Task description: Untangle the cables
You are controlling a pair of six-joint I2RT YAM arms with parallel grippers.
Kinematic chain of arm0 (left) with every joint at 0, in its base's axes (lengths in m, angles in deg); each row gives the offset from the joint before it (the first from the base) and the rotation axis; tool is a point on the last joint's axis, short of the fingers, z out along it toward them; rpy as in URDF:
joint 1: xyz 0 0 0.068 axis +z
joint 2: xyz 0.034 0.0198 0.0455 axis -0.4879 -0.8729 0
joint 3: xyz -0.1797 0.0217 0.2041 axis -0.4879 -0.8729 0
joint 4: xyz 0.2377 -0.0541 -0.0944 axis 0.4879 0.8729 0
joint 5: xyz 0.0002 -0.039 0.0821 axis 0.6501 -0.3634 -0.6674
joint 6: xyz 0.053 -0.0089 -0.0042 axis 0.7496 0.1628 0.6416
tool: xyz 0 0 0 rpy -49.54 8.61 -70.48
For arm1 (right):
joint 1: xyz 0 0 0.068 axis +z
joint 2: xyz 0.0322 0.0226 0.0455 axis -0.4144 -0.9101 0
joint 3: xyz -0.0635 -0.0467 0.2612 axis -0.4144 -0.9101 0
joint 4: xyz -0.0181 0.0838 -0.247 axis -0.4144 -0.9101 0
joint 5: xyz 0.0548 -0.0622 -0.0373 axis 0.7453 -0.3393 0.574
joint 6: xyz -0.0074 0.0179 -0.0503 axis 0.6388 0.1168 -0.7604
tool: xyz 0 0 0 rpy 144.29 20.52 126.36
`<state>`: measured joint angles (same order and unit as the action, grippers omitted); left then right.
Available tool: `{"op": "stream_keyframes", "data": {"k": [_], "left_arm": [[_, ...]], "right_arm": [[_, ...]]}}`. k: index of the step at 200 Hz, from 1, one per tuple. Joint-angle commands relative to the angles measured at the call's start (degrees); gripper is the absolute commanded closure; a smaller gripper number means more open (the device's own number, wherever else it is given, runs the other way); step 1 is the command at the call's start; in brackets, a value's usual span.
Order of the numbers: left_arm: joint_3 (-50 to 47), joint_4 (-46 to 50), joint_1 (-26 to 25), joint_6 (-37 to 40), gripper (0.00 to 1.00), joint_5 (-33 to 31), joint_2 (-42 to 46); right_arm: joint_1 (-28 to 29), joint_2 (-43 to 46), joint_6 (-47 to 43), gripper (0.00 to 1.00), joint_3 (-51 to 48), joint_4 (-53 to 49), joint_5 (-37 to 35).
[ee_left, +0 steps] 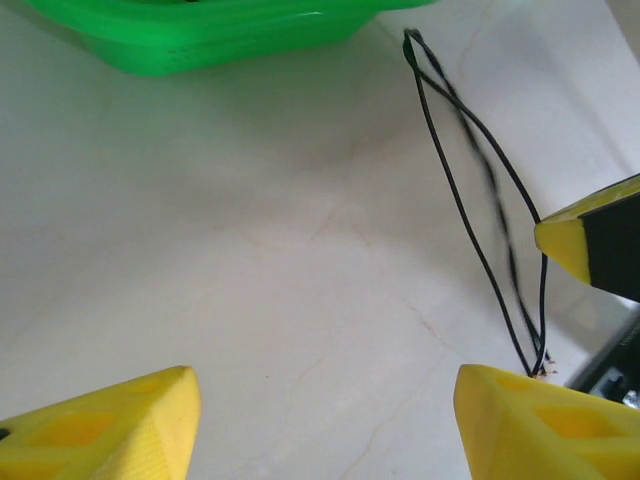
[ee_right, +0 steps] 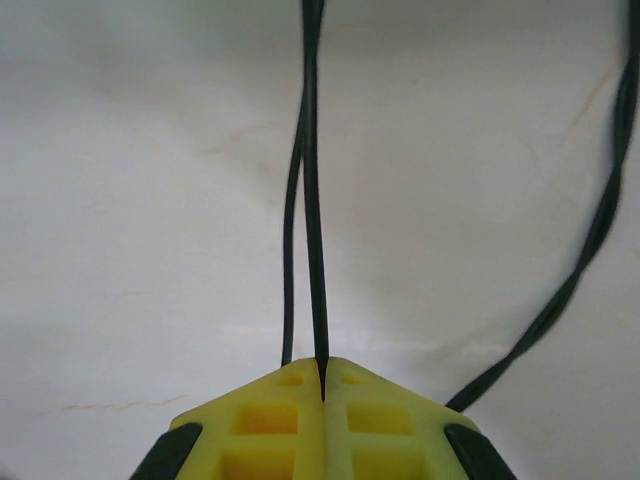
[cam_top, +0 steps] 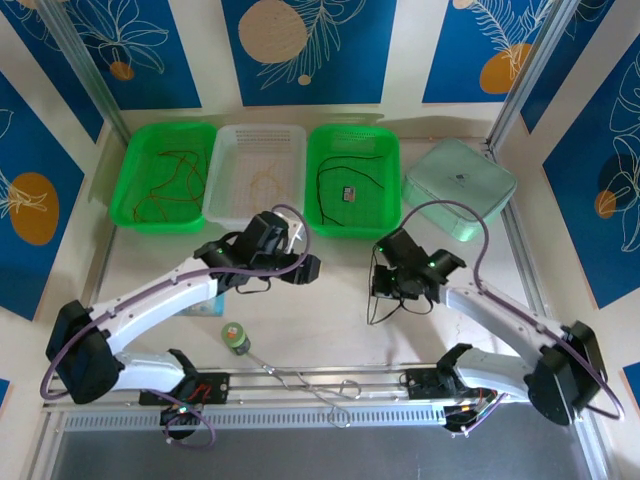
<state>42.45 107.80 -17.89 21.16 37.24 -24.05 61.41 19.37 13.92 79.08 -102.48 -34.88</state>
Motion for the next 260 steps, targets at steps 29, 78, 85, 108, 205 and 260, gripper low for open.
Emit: {"op": "stream_keyframes", "data": {"k": [29, 78, 85, 108, 205, 260], "left_arm": [[0.92, -15.36, -1.56, -8.56, 0.36, 11.42, -5.13], [0.18, -23.34, -2.70, -13.47, 0.38, 14.98, -9.35], [0.29, -23.63, -2.87, -13.68, 0.38, 15.22, -9.98], [0.16, -25.63, -3.53, -14.63, 0.39, 15.73, -12.30], [-1.77, -36.05, -5.03, -19.96, 1.00, 15.46, -19.51], [-0.25, -23.98, -5.08, -12.37, 1.00, 8.94, -13.50]], "right_arm": [[0.25, 6.48, 3.96, 1.00, 0.04, 4.94, 7.08], [0.24, 7.68, 4.27, 1.00, 1.34, 5.44, 9.21], [0.24, 7.87, 4.41, 1.00, 1.48, 5.79, 9.61], [0.25, 8.79, 4.70, 1.00, 1.69, 6.82, 10.82], [-1.09, 11.92, 4.32, 1.00, 4.20, 5.42, 10.38], [-4.59, 14.55, 3.46, 1.00, 5.06, -1.08, 3.26]]}}
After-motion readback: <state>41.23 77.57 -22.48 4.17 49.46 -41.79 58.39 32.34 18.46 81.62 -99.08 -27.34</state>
